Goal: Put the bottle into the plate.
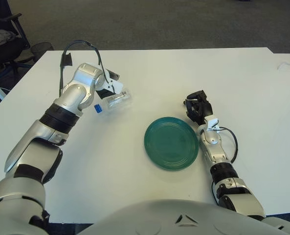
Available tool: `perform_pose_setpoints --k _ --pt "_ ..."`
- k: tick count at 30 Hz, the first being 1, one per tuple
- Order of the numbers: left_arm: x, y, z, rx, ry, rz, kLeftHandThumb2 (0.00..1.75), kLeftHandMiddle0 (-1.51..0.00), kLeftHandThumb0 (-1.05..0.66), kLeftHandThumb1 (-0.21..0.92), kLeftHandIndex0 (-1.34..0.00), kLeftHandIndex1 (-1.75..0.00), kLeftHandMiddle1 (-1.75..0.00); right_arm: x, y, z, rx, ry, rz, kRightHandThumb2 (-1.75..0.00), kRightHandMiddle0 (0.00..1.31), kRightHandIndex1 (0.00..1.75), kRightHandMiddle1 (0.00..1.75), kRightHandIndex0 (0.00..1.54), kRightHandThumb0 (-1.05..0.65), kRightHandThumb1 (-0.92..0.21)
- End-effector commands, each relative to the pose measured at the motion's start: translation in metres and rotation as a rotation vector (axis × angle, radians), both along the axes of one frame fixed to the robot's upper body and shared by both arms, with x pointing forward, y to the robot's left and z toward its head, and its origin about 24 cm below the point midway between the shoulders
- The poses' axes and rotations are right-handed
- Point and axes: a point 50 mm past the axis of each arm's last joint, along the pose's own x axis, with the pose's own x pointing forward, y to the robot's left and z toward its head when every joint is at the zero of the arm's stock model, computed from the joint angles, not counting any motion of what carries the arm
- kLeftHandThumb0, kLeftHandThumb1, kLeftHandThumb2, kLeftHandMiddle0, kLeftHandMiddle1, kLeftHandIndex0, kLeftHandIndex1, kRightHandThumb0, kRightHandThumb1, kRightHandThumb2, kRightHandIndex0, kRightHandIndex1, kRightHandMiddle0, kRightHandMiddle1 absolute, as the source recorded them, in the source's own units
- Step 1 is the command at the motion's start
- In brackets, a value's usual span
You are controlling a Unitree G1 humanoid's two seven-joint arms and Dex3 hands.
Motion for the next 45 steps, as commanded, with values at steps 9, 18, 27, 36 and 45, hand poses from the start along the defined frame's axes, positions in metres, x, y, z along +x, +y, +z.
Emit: perform_pose_setpoints --k 9,18,27,36,45 --pt "0.000 0.000 -0.005 0.041 0.058 -0.009 1.22 -0.36 -1.05 0.92 -0.01 0.00 -0.17 -0.023 -0.004 -0.037 0.005 0.192 -0.030 -0.54 0.21 1.17 1.75 0.29 -0.35 -0.90" --pt "-0.006 -0.009 -0.024 0.127 0.064 -0.120 1.23 -0.35 -1.05 0.92 0.00 0.00 -0.18 -0.023 -0.004 -0.036 0.000 0.194 -0.028 -0.59 0.23 1.19 1.75 0.28 -0.36 -0.86" --pt "-0.006 -0.006 -0.047 0.096 0.098 -0.146 1.24 -0.35 -1.05 0.92 0.00 0.00 -0.20 -0.023 -0.004 -0.036 0.003 0.190 -0.036 -0.58 0.22 1.18 1.75 0.29 -0.35 -0.88" --pt "-0.002 0.003 -0.079 -0.021 0.154 -0.029 1.24 -0.36 -1.05 0.92 0.00 0.00 -0.22 -0.023 -0.006 -0.035 -0.009 0.189 -0.039 -0.57 0.22 1.18 1.75 0.29 -0.35 -0.88" --pt "-0.003 0.002 -0.096 -0.065 0.181 0.018 1.24 -0.38 -1.05 0.92 0.00 0.00 -0.23 -0.023 -0.007 -0.036 0.009 0.187 -0.042 -0.58 0.22 1.16 1.75 0.29 -0.35 -0.87"
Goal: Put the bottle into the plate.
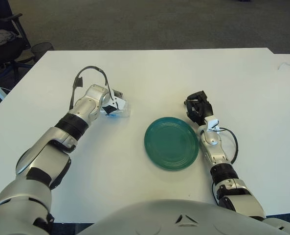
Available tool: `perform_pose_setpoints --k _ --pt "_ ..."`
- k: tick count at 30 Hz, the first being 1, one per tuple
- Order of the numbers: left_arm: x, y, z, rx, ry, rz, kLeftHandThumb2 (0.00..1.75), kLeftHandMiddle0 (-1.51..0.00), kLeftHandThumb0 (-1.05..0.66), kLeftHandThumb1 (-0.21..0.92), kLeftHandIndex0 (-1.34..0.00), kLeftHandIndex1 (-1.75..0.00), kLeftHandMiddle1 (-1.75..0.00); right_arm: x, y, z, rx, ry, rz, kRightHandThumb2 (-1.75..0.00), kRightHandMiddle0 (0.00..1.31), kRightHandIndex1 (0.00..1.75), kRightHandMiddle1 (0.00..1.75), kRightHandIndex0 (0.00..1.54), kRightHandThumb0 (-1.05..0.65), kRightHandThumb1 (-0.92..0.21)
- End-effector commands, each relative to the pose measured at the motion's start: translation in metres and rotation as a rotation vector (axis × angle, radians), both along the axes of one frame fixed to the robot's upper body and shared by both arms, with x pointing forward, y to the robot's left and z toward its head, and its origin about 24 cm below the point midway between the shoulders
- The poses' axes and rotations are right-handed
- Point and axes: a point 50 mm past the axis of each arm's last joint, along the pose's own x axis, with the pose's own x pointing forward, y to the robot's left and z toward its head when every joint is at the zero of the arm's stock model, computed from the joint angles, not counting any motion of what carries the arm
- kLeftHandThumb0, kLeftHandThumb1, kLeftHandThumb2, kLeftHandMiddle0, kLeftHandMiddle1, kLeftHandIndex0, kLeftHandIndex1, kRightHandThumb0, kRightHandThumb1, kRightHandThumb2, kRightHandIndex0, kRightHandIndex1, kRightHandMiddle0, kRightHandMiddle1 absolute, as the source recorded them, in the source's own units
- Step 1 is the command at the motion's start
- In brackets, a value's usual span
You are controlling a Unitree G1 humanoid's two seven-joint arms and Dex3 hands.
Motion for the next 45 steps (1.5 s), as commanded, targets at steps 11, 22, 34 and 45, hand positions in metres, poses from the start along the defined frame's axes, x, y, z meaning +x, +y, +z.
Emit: perform_pose_setpoints --k 11,22,34,45 --pt "-0.004 0.001 -0.037 0.047 0.028 -0.075 1.26 -0.42 -1.05 0.92 0.00 0.00 -0.26 -0.024 -0.004 -0.035 0.019 0.178 -0.014 -0.58 0.22 1.16 1.75 0.30 -0.35 -0.87" --pt "-0.001 0.003 -0.037 0.081 0.054 -0.064 1.34 -0.31 -1.05 0.92 0.00 0.00 -0.20 -0.025 -0.007 -0.036 0.030 0.170 -0.003 -0.58 0.22 1.19 1.75 0.31 -0.35 -0.87" --pt "-0.005 0.012 -0.030 0.082 0.065 -0.075 1.38 -0.12 -1.05 0.92 0.00 0.00 -0.06 -0.027 -0.007 -0.036 0.048 0.169 0.021 -0.58 0.22 1.21 1.75 0.33 -0.35 -0.87" --pt "-0.022 0.033 -0.055 0.074 0.017 -0.064 1.30 -0.29 -1.05 0.92 0.00 0.00 -0.94 -0.028 -0.009 -0.035 0.071 0.169 0.034 -0.57 0.21 1.22 1.74 0.35 -0.35 -0.88"
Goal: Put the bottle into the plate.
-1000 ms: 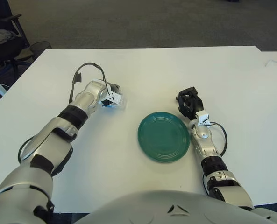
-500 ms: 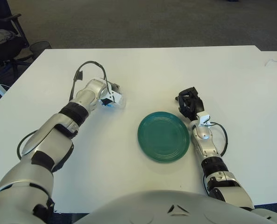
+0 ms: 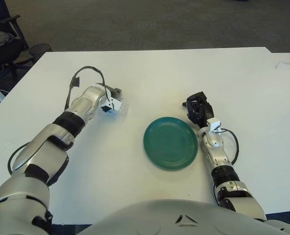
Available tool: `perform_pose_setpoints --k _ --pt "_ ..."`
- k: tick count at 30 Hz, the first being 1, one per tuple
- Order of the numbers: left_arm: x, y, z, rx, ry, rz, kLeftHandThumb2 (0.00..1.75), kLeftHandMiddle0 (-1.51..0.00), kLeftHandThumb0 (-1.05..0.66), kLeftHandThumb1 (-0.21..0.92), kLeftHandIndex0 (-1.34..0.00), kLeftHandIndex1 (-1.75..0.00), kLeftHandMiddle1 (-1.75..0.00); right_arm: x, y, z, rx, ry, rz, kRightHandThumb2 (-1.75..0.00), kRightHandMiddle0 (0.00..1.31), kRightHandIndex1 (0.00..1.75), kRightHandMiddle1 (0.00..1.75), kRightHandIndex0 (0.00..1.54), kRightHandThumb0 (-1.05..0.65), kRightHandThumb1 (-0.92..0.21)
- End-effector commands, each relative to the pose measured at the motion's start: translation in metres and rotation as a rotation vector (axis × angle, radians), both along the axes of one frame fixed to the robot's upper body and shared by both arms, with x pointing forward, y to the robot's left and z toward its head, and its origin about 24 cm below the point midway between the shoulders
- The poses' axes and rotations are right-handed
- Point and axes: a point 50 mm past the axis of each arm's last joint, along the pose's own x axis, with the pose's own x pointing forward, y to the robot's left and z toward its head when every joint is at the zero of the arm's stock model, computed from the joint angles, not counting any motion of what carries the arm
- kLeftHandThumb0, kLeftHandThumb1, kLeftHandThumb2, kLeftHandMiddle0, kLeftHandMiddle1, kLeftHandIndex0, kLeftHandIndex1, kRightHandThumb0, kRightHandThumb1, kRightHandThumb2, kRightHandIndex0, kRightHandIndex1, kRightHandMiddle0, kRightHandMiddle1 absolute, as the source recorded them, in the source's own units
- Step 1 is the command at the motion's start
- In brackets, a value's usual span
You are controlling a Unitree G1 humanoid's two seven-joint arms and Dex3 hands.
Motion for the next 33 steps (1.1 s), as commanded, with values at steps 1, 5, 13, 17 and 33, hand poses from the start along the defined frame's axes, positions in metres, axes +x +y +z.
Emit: perform_pose_setpoints --k 1,5,13,17,33 --pt "-0.027 0.016 -0.041 0.069 0.121 0.008 1.29 -0.33 -1.05 0.92 0.00 0.00 -1.06 -0.022 -0.005 -0.034 0.023 0.183 -0.011 -0.57 0.21 1.21 1.74 0.35 -0.35 -0.88" --pt "-0.038 0.024 -0.059 0.070 0.087 -0.008 1.25 -0.32 -1.05 0.92 0.00 -0.02 -1.02 -0.023 -0.005 -0.034 0.026 0.187 -0.008 -0.56 0.21 1.20 1.74 0.35 -0.35 -0.89" --pt "-0.039 0.024 -0.062 -0.018 0.069 0.046 1.09 -0.30 -1.05 0.92 0.00 -0.16 -0.77 -0.024 -0.006 -0.032 0.041 0.187 -0.013 -0.51 0.20 1.18 1.74 0.36 -0.35 -0.91" --pt "-0.040 0.026 -0.070 -0.077 0.044 0.061 0.96 -0.33 -1.00 0.92 0.00 -0.41 -0.86 -0.024 -0.006 -0.032 0.048 0.190 -0.014 -0.50 0.21 1.17 1.73 0.35 -0.35 -0.92" --pt "-0.052 0.042 -0.096 -0.254 -0.169 0.024 0.48 -0.43 -0.71 0.92 -0.08 -1.54 -1.24 -0.026 -0.007 -0.030 0.038 0.187 -0.002 -0.49 0.22 1.17 1.72 0.33 -0.35 -0.92"
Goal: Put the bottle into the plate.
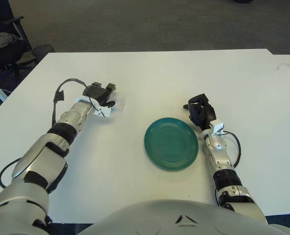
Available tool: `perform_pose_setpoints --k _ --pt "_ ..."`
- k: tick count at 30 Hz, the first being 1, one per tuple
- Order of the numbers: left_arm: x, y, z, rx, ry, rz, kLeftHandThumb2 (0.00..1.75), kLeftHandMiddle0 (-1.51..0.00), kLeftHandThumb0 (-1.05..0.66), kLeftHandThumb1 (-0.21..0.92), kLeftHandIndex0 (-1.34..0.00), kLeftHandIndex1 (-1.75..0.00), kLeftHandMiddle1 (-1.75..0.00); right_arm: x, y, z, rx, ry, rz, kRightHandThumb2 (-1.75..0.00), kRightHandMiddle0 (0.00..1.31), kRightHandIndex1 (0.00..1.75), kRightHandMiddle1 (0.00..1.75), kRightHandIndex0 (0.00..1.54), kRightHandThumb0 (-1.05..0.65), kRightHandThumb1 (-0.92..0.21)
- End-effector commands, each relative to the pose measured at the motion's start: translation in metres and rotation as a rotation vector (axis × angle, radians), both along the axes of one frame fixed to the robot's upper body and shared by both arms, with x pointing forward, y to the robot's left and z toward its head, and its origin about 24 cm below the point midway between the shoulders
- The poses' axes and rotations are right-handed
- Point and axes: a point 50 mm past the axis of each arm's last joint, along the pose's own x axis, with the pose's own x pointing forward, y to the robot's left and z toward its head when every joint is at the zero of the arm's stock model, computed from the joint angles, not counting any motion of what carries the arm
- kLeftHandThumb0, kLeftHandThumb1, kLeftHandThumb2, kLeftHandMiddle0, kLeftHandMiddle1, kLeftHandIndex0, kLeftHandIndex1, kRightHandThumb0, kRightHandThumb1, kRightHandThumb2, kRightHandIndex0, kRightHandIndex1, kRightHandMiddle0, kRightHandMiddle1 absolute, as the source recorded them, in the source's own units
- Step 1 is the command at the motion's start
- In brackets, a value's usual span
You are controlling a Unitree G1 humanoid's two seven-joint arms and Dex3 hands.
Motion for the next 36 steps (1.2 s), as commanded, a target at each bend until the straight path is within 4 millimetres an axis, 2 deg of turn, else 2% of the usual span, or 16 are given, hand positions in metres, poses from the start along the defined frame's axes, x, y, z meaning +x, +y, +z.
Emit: perform_pose_setpoints --k 1,13,22,36 --pt "-0.0378 0.0035 -0.0532 0.042 0.209 0.001 0.48 -0.43 -0.71 0.92 -0.08 -1.55 -1.24 -0.0195 -0.0040 -0.0299 0.015 0.168 -0.017 -0.49 0.22 1.17 1.72 0.33 -0.35 -0.92" --pt "-0.0386 0.0015 -0.0559 -0.013 0.181 -0.012 0.44 -0.46 -0.66 0.87 -0.11 -1.60 -1.32 -0.0224 -0.0073 -0.0302 0.008 0.173 -0.024 -0.49 0.22 1.17 1.72 0.32 -0.35 -0.92" --pt "-0.0396 0.0030 -0.0570 -0.014 0.172 -0.015 0.54 -0.50 -0.64 0.80 -0.15 -1.68 -1.42 -0.0234 -0.0074 -0.0305 0.020 0.177 -0.032 -0.50 0.21 1.15 1.73 0.34 -0.35 -0.92" --pt "-0.0403 0.0054 -0.0575 -0.004 0.176 -0.015 0.58 -0.48 -0.64 0.77 -0.14 -1.70 -1.47 -0.0239 -0.0071 -0.0301 0.026 0.175 -0.020 -0.49 0.22 1.17 1.72 0.35 -0.35 -0.92"
